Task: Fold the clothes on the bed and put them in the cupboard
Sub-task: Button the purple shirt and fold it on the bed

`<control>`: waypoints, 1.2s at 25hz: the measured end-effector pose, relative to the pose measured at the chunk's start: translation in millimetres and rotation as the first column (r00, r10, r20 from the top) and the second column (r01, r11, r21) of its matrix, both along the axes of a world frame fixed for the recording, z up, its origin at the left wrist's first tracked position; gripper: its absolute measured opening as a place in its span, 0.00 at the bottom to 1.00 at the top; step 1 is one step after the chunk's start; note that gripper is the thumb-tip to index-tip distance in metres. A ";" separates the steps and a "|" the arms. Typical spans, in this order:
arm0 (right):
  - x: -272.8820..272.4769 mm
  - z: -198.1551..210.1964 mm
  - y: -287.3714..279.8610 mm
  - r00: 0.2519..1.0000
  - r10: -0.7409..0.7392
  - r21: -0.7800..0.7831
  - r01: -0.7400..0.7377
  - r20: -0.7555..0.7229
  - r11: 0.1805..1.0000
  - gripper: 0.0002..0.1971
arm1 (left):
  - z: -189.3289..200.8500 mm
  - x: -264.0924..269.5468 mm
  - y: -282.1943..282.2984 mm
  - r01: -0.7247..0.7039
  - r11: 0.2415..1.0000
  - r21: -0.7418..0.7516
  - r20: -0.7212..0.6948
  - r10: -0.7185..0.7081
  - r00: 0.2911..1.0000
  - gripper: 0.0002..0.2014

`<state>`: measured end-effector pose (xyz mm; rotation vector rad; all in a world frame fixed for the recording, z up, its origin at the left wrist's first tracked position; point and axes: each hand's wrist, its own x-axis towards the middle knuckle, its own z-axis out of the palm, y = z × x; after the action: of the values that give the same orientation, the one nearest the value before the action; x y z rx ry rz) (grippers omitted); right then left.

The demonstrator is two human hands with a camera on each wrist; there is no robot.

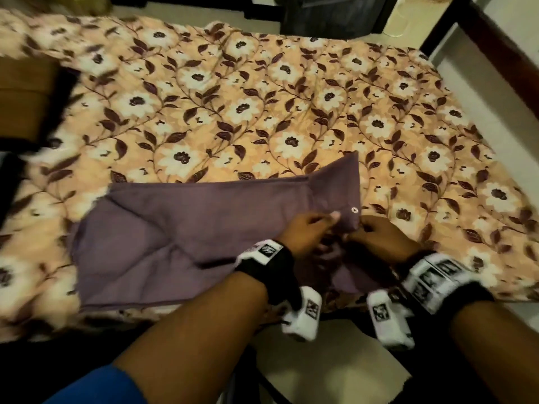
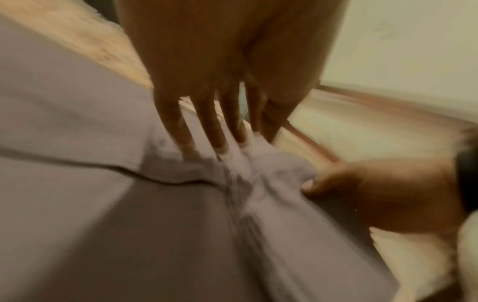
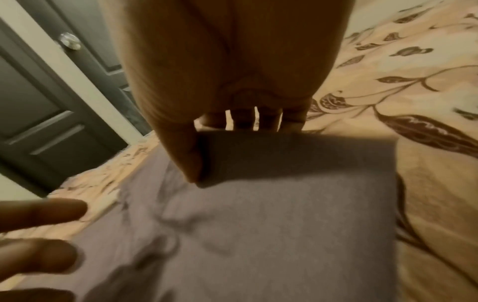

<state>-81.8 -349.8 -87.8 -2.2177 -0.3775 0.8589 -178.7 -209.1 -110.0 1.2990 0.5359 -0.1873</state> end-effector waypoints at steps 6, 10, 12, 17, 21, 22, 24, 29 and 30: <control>-136.5 2.7 125.2 0.937 0.333 0.281 -0.294 -0.104 0.914 0.10 | -8.3 -79.8 107.7 -0.306 0.945 0.112 -0.022 0.310 0.950 0.15; -170.2 -7.4 165.3 0.966 0.249 0.302 -0.257 0.067 0.918 0.03 | -14.2 -185.9 221.0 -0.480 0.828 0.292 -0.089 0.523 0.848 0.07; -158.6 -21.0 167.5 0.985 0.047 0.245 -0.087 0.163 0.966 0.04 | -27.5 -233.1 260.2 -0.539 0.763 0.357 -0.100 0.605 0.790 0.11; -129.2 -67.2 174.2 0.938 -0.221 0.097 0.254 -0.266 0.962 0.20 | -45.2 -250.3 266.8 -0.590 0.624 0.512 -0.028 0.699 0.715 0.19; -116.3 -54.7 179.0 0.974 -0.161 0.139 0.184 -0.158 0.973 0.09 | -43.1 -243.3 248.6 -0.640 0.595 0.486 -0.023 0.741 0.671 0.16; -100.7 -49.5 171.6 0.979 -0.177 0.133 0.189 -0.096 0.973 0.09 | -35.9 -235.6 237.8 -0.668 0.613 0.422 -0.038 0.748 0.662 0.15; -65.0 -42.3 146.4 0.980 -0.200 0.123 0.199 0.001 0.972 0.14 | -24.9 -214.7 206.0 -0.659 0.687 0.306 -0.087 0.709 0.699 0.12; -53.2 -55.7 102.6 0.946 0.175 -0.178 -0.129 0.273 0.976 0.37 | -15.2 -197.9 169.2 -0.494 0.680 0.543 -0.173 0.665 0.726 0.07; -58.9 -58.5 102.4 0.899 0.326 -0.252 -0.257 0.293 0.933 0.40 | -12.5 -200.0 171.3 -0.508 0.669 0.543 -0.186 0.686 0.704 0.07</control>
<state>-140.7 -247.4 -146.3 -2.5491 -0.8359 0.6992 -378.8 -37.8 -122.5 1.4631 1.3993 0.2880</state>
